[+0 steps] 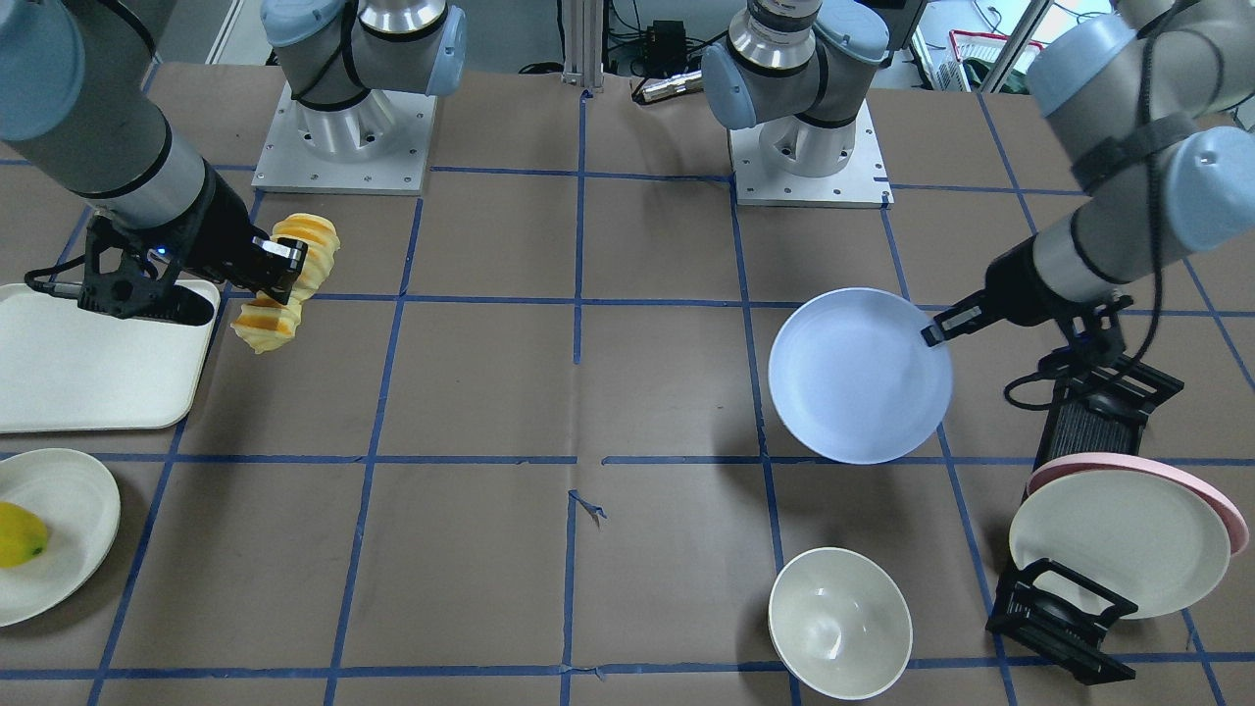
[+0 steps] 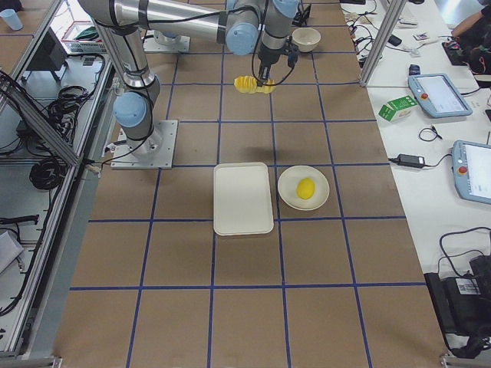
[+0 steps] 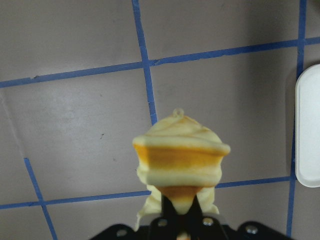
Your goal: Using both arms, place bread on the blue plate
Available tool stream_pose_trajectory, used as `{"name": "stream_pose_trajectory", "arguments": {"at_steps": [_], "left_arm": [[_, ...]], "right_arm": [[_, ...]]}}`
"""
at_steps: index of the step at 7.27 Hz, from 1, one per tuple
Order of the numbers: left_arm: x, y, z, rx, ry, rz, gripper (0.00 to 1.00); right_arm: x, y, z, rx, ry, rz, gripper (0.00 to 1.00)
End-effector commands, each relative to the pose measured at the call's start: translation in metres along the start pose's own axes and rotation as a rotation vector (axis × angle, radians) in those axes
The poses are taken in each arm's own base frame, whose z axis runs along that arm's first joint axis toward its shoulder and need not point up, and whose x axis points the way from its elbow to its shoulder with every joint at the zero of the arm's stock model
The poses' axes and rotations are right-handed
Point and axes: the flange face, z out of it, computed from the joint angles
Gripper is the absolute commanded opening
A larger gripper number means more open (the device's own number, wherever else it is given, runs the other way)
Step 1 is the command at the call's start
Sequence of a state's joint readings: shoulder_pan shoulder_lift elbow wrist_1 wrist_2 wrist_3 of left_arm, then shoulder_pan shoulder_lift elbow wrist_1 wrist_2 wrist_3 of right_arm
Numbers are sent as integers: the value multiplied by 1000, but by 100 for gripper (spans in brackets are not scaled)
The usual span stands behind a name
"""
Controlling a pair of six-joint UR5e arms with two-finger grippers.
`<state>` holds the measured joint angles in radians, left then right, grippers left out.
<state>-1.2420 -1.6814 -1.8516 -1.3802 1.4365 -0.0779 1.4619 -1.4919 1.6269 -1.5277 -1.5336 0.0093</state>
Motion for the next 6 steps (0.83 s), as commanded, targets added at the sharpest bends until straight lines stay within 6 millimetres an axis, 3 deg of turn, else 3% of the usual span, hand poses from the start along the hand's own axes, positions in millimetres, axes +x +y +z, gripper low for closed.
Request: {"name": "stream_pose_trajectory", "arguments": {"at_steps": [1, 3, 4, 6], "left_arm": [[112, 47, 73, 145, 71, 114, 0], [179, 74, 125, 158, 165, 30, 0], [204, 92, 141, 164, 166, 41, 0], [211, 92, 165, 136, 156, 33, 0]], "right_arm": [[0, -1, 0, 2, -1, 6, 0], [-8, -1, 2, 4, 3, -8, 0], [-23, -8, 4, 43, 3, -29, 0], [-85, -16, 16, 38, 24, -29, 0]]}}
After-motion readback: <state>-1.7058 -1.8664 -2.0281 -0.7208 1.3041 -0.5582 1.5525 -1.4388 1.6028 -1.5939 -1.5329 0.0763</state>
